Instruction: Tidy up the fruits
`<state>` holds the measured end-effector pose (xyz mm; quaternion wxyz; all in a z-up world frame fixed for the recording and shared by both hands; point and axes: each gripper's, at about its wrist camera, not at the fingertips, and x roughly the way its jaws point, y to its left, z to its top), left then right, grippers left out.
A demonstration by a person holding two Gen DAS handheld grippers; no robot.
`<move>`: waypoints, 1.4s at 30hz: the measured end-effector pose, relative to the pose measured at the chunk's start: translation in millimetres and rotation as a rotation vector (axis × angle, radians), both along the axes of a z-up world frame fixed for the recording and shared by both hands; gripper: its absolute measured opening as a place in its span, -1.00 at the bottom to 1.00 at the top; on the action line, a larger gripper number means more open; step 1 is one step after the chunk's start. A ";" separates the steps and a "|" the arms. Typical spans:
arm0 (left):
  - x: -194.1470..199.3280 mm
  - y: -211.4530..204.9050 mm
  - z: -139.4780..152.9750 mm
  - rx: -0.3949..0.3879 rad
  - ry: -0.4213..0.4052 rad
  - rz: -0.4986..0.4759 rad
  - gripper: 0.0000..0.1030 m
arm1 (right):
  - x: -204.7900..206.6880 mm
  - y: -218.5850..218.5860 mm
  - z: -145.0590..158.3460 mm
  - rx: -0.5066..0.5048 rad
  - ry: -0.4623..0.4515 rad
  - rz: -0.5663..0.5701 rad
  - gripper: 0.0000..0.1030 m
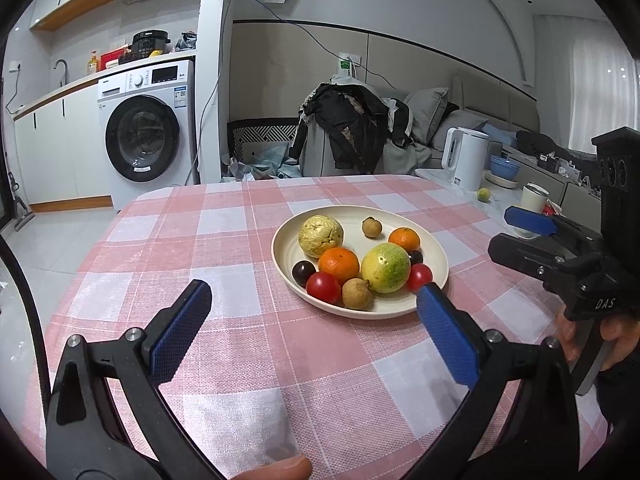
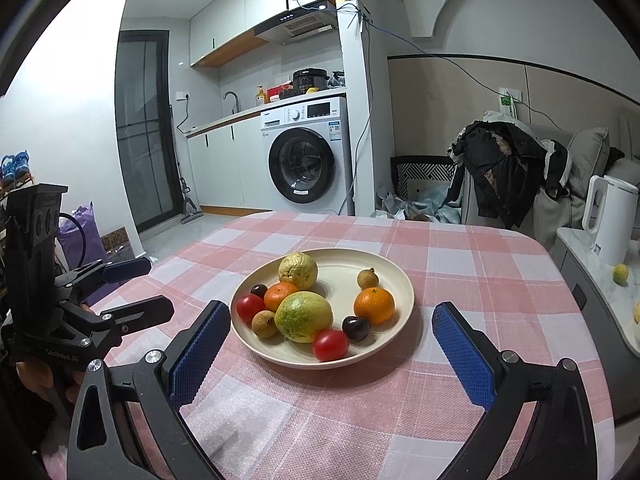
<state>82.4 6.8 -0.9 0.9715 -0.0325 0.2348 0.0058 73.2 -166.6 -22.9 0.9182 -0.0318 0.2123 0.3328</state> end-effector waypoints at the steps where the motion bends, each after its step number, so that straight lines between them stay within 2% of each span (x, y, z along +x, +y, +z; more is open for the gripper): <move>1: 0.4 -0.1 -0.3 0.001 0.001 0.000 0.99 | -1.1 1.0 0.3 -0.004 -0.004 0.000 1.00; 42: 0.8 0.2 -1.4 -0.001 0.002 0.000 0.99 | -3.9 3.2 0.7 -0.014 -0.011 0.003 1.00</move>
